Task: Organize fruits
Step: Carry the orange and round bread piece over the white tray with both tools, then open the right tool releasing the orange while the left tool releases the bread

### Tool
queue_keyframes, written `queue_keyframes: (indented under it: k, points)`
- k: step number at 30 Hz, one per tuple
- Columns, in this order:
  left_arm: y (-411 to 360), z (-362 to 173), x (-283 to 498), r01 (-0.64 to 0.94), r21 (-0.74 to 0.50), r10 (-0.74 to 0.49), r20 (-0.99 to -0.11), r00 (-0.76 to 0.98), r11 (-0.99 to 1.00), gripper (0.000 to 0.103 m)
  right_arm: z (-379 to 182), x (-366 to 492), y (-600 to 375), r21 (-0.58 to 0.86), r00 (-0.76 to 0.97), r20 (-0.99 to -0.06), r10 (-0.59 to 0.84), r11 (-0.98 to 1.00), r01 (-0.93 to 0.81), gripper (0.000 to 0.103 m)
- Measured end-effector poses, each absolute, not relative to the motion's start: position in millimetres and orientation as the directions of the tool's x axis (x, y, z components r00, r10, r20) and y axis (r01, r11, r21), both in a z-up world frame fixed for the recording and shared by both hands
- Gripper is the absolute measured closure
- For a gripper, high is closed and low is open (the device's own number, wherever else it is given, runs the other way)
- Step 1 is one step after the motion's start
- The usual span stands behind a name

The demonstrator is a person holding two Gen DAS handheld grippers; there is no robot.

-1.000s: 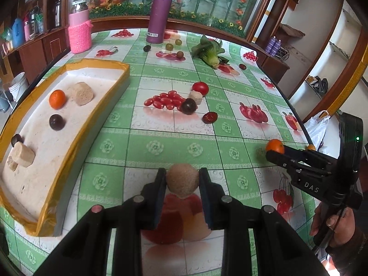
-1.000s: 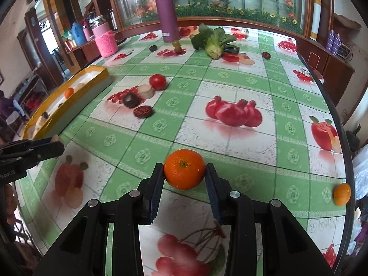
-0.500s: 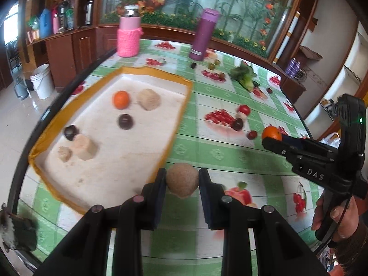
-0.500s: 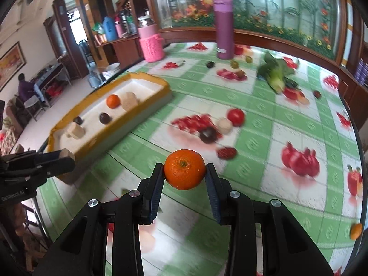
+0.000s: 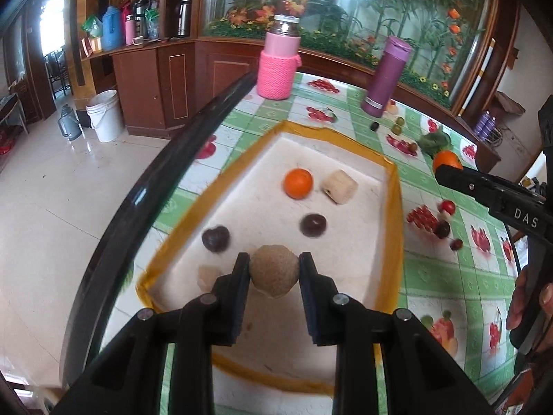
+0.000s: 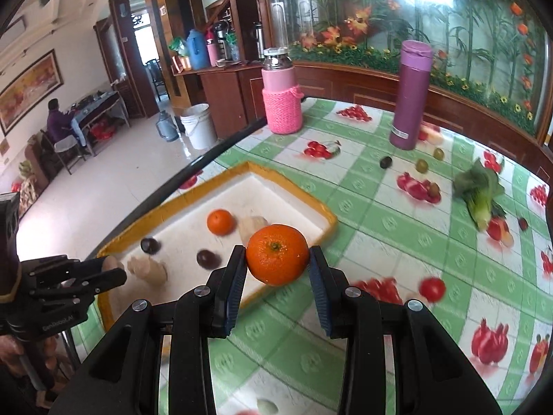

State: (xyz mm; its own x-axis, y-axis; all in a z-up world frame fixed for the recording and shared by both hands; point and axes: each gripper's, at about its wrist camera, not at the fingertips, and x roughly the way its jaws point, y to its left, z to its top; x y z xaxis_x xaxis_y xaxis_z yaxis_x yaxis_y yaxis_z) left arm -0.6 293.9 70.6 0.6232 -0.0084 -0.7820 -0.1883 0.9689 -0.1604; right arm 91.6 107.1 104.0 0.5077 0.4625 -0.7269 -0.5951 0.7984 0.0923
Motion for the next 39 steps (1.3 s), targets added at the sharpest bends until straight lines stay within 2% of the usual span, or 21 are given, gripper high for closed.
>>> queue_keyframes:
  k: [12,25,39]
  points:
    - [315.7,47.2,56.8,-0.213,-0.154,-0.004,-0.819,0.573,0.965,0.072,62.7,150.0,147.1,0.072,0.474,-0.785,0.399,0.819,-0.569,0.068]
    - [326.2,23.6,86.0,-0.229,-0.138,-0.002,-0.859,0.512,0.964,0.072,30.8,179.3,162.8,0.107,0.407,-0.821,0.4,0.809,-0.578,0.068]
    - [313.2,17.0,98.6,-0.194,-0.007,0.087,-0.877,0.472,0.981,0.072,15.4,189.3,167.7,0.093,0.385,-0.842,0.379,0.804,-0.587,0.068]
